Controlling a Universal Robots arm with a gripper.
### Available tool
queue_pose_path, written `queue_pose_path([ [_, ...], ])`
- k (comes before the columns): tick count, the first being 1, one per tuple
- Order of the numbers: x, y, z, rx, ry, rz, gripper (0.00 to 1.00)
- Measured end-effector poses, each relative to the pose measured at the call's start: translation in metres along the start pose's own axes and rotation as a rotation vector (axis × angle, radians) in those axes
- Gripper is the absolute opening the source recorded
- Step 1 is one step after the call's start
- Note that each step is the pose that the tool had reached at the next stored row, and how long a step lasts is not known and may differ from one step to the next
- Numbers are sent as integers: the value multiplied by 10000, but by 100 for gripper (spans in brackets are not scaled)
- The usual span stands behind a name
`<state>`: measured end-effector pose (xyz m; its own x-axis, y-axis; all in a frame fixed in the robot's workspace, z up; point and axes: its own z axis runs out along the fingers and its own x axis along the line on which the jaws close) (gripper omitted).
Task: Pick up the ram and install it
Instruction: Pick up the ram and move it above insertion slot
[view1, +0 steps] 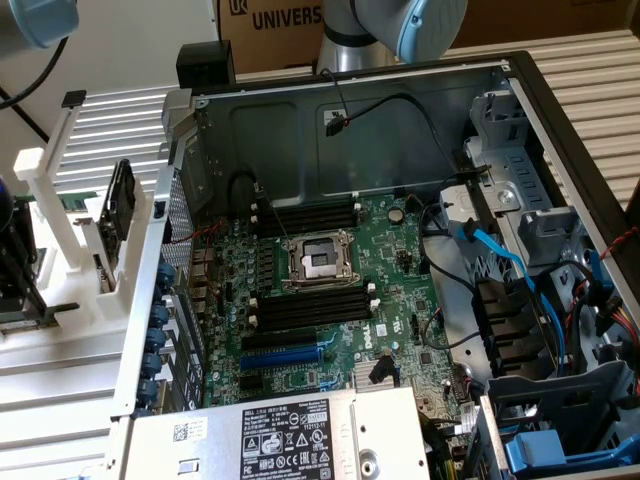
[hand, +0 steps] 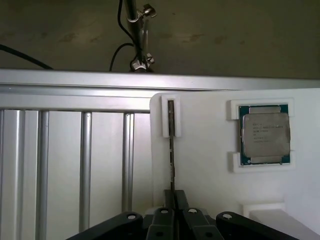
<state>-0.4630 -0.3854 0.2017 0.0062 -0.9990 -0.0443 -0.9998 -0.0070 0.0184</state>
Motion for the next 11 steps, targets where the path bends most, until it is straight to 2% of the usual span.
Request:
queue_pose_path([
  [8, 0, 0, -1, 1, -1, 2, 12],
  [11, -1, 1, -35, 0, 5, 3, 12],
])
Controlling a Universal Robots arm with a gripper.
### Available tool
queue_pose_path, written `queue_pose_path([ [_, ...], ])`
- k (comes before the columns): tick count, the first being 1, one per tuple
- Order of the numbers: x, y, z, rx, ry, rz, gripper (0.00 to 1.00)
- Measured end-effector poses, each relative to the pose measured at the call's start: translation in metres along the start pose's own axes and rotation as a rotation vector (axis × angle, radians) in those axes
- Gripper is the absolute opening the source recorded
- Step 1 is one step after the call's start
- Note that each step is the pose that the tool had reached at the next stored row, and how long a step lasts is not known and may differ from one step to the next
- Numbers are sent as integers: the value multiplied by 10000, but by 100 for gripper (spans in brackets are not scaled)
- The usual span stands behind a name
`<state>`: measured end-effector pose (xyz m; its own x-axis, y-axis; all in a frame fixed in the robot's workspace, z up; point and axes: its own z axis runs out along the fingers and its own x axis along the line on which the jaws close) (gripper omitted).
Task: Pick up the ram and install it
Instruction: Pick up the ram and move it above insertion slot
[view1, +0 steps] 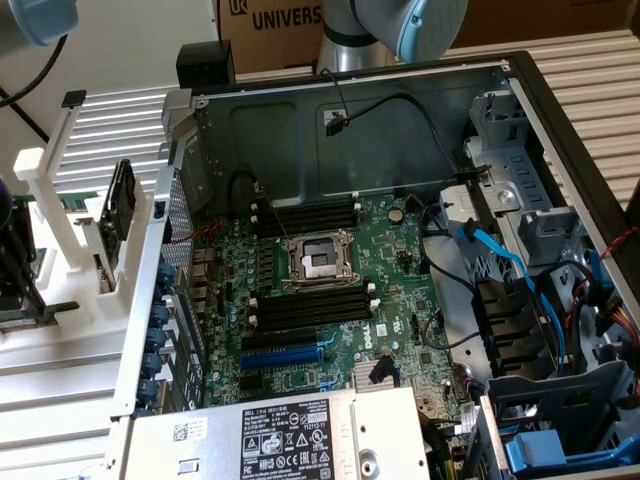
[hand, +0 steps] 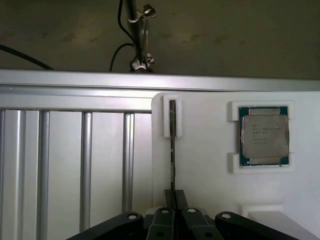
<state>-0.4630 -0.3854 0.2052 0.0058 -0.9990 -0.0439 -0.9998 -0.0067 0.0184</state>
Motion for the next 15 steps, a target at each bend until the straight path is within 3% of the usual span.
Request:
queue_pose_path([
  [6, -7, 4, -148, 2, -1, 1, 12],
  [15, -20, 12, -450, 2, 1, 8, 12],
])
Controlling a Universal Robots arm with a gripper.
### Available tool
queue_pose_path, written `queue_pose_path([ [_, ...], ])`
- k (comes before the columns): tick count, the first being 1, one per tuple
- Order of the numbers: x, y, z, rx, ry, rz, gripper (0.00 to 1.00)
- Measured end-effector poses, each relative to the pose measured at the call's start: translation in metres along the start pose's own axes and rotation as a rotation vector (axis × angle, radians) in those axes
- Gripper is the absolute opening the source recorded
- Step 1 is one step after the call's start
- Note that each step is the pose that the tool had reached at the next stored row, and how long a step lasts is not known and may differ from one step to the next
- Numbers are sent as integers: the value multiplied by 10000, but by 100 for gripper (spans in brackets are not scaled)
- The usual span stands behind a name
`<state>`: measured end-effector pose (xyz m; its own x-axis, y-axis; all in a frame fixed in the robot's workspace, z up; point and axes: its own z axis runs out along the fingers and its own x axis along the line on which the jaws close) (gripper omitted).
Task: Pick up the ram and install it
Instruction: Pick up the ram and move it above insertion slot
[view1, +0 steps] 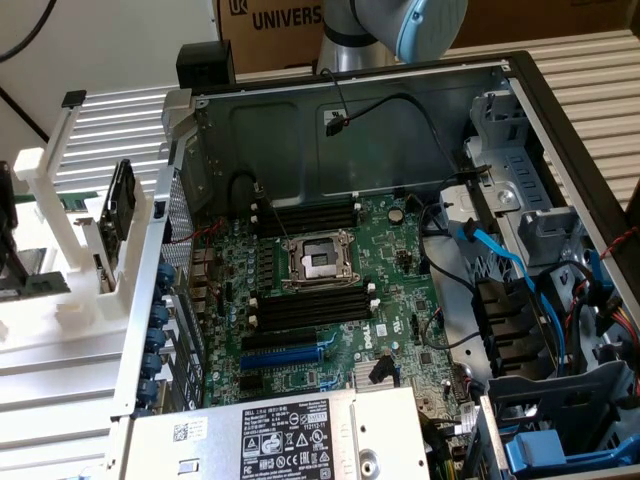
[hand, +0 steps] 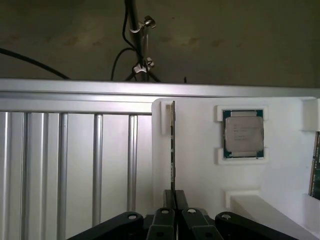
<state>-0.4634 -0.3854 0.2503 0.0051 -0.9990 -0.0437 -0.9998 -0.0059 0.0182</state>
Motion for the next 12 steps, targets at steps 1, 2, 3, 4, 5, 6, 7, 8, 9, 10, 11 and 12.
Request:
queue_pose_path([
  [1, -2, 2, -45, 0, 0, 1, 12],
  [2, -3, 3, -84, 1, 0, 3, 12],
  [3, -5, 6, -127, 0, 2, 5, 12],
  [4, -8, 9, -171, 1, 3, 9, 12],
  [5, -10, 12, -213, 1, 3, 14, 12],
  [6, -16, 17, -344, 2, 6, 39, 12],
  [7, -18, 18, -383, 3, 6, 56, 12],
  [8, -20, 19, -423, 4, 7, 85, 12],
  [9, -21, 19, -465, 6, 7, 111, 12],
  [10, -24, 20, -511, 6, 8, 137, 12],
  [11, -25, 21, -555, 6, 10, 154, 12],
  [12, -28, 22, -601, 7, 11, 164, 12],
])
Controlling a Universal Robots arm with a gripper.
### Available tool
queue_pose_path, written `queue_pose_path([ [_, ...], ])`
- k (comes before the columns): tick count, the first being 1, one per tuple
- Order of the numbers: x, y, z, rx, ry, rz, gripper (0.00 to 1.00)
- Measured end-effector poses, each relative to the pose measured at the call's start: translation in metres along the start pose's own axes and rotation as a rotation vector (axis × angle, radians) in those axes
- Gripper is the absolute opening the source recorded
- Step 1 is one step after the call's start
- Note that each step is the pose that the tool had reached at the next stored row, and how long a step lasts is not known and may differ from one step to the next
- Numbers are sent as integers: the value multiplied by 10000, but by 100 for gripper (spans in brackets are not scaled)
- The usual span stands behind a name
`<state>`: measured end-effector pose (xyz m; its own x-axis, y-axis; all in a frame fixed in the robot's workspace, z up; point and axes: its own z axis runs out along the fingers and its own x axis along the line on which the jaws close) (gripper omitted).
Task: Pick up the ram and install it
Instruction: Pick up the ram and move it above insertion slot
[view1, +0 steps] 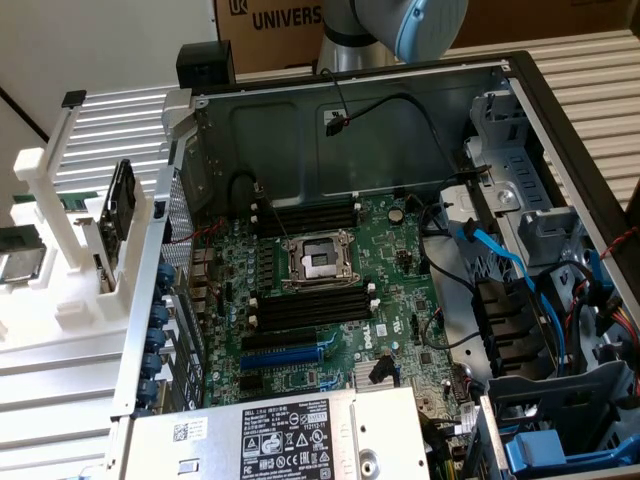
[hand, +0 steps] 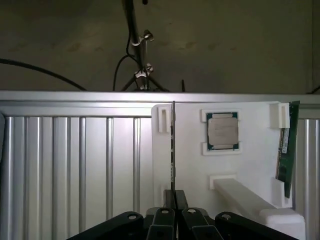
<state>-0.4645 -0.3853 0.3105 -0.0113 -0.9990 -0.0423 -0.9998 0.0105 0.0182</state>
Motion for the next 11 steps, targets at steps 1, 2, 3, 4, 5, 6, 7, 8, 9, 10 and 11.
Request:
queue_pose_path([
  [1, -2, 1, -45, 0, 1, 1, 12],
  [2, -4, 2, -89, 1, 3, 2, 12],
  [3, -5, 2, -116, -1, 19, 3, 12],
  [4, -5, 2, -121, -1, 42, 5, 12],
  [5, -5, 2, -121, 1, 44, 10, 12],
  [6, -5, 2, -121, 1, 44, 10, 12],
  [7, -5, 2, -121, 1, 45, 16, 12],
  [8, -5, 2, -123, 4, 51, 36, 12],
  [9, -6, 3, -143, 4, 59, 71, 12],
  [10, -8, 3, -179, 4, 64, 111, 12],
  [11, -10, 4, -220, 7, 68, 164, 12],
])
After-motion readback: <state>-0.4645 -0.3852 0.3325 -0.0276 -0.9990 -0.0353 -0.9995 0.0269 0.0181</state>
